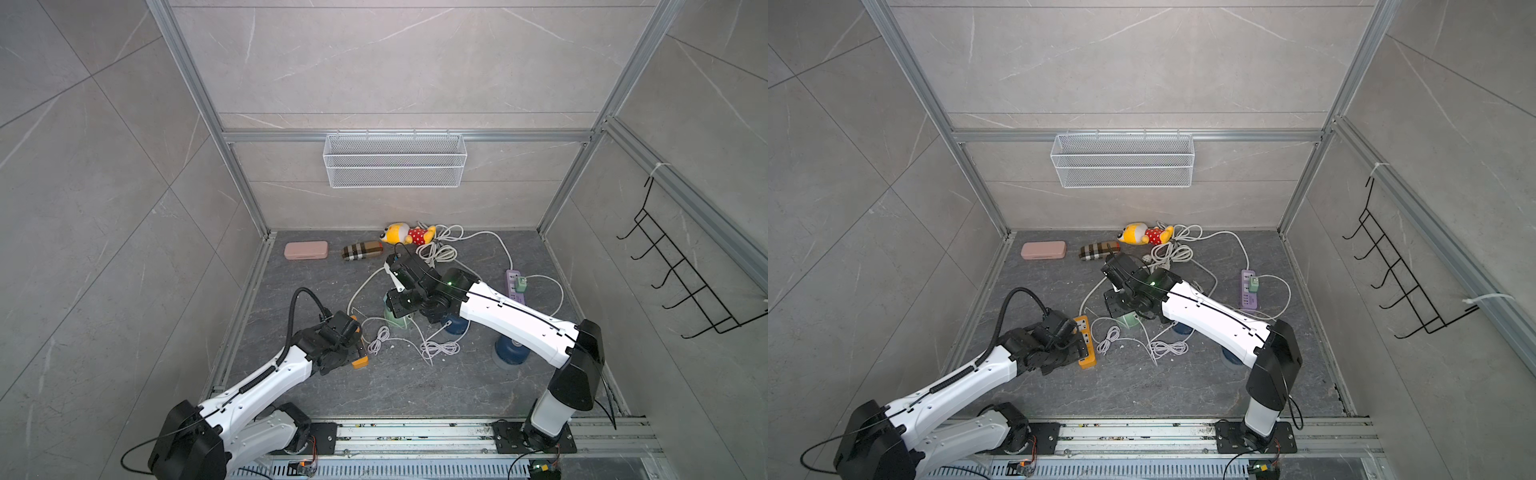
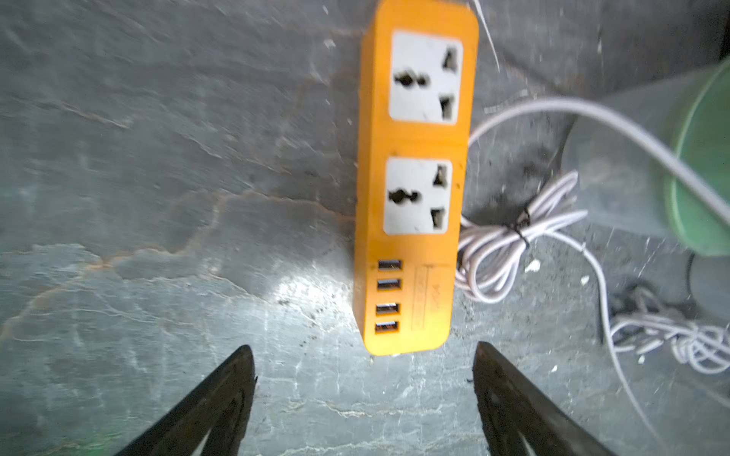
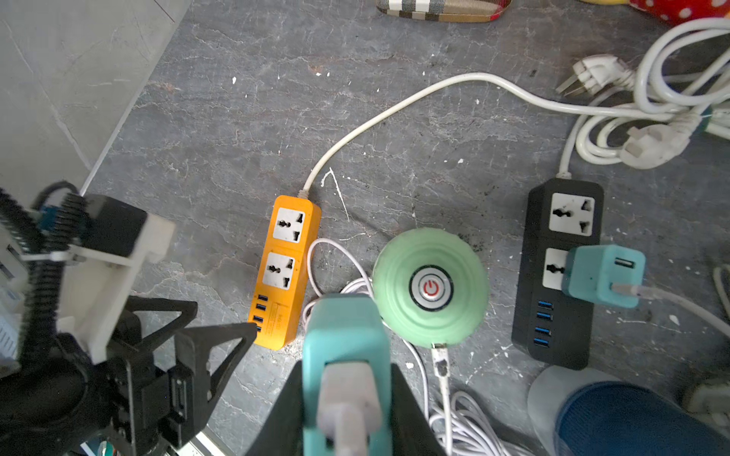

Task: Charge the cordless meat grinders
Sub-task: Move the socket to the center of the board, then insert the plug into the socket.

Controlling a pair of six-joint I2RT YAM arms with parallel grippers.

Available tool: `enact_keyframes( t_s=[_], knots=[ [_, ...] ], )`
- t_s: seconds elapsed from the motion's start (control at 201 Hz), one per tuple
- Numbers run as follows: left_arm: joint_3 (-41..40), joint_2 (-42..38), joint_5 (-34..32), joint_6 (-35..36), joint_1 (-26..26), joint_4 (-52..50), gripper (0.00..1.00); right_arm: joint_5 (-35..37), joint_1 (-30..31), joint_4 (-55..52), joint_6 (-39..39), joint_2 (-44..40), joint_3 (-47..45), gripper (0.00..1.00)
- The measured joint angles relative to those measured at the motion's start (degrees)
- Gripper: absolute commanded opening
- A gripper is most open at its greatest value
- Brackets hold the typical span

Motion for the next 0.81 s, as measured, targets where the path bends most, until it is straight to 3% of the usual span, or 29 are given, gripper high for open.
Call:
enact_keyframes(
  t_s=[0.204, 0.383, 0.558, 0.812],
  knots=[
    [0.04, -0.83, 2.25, 5.05, 16.57, 4.09, 0.90, 0.20, 3.43, 0.02, 2.12, 4.79, 1.62, 0.00],
    [3.13, 4.26, 6.01, 9.27, 25.35, 8.83, 0.90, 0.44, 6.23, -0.11, 3.82, 11.43, 3.61, 0.00],
    [4.24, 8.68, 9.75, 11.39, 29.83, 14.32, 0.89, 0.57, 8.07, -0.24, 5.33, 17.86, 8.07, 0.00],
    [3.65, 11.13, 12.98, 12.48, 30.91, 18.43, 0.89, 0.66, 9.27, -0.94, 7.76, 25.22, 13.53, 0.00]
  ],
)
